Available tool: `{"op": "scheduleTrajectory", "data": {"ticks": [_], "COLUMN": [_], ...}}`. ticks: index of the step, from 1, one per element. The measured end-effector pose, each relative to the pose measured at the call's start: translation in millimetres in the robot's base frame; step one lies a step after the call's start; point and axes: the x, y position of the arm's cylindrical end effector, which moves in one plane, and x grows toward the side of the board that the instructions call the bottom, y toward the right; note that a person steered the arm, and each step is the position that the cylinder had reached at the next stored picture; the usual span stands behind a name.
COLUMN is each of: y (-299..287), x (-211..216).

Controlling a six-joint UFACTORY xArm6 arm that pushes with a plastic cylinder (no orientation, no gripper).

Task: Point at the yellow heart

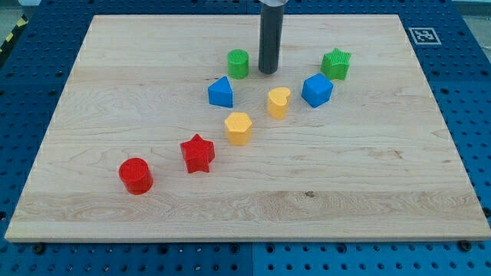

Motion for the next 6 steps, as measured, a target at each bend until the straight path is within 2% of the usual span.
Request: {"op": "scheduleTrajectory", "data": {"ticks": [3,4,6], "y": [-33,-20,33], "x": [0,0,28]}}
